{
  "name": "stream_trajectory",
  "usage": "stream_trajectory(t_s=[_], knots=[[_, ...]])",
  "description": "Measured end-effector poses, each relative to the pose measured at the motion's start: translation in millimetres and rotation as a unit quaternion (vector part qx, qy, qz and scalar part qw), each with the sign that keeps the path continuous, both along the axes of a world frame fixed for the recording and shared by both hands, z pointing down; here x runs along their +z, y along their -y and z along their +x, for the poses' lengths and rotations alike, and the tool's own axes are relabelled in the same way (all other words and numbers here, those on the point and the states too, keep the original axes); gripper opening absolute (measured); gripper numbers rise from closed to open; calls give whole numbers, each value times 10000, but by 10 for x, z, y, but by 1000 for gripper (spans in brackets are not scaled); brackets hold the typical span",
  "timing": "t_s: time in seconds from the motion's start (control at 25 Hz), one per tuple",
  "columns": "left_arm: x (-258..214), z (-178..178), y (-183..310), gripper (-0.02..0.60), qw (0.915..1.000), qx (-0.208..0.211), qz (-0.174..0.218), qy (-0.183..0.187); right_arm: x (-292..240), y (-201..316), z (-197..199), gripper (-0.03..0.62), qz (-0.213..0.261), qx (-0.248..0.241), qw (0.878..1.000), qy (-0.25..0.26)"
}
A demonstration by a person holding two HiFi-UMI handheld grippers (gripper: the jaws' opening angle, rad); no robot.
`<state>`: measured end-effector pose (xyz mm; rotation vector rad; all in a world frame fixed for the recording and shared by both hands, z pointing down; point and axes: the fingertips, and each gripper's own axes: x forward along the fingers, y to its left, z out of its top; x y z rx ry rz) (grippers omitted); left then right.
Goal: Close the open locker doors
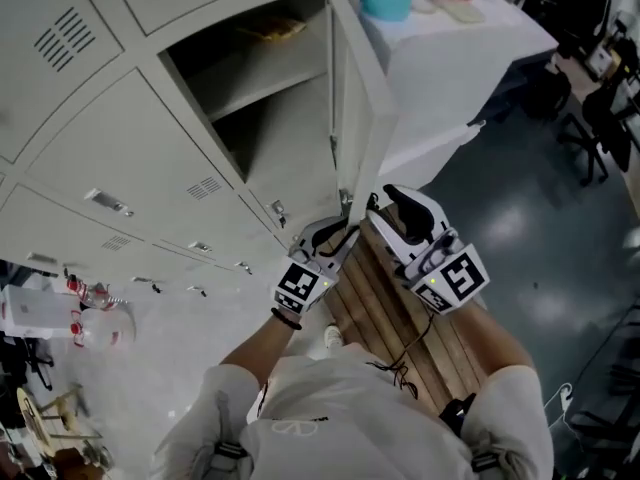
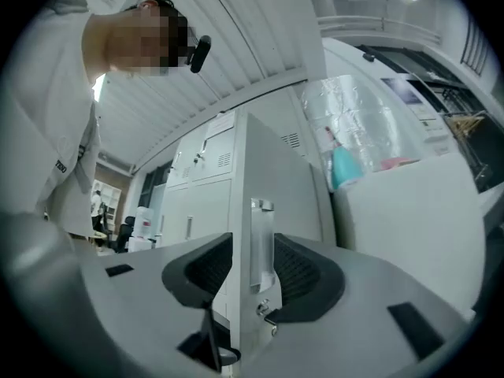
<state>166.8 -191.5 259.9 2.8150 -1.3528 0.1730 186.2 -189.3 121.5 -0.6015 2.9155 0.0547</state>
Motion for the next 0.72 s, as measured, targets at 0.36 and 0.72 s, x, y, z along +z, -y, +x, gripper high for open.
stream_trajectory(t_s=[0.36,0.72], knots=[[17,-704,-116,83,9999,-120,0,-53,-46,-113,-999,176,260,-745,9966,-217],[-26,-1452,-164,83,9949,-978,265,-15,-41,-65,-1583,121,315,-1115,9932,-131]])
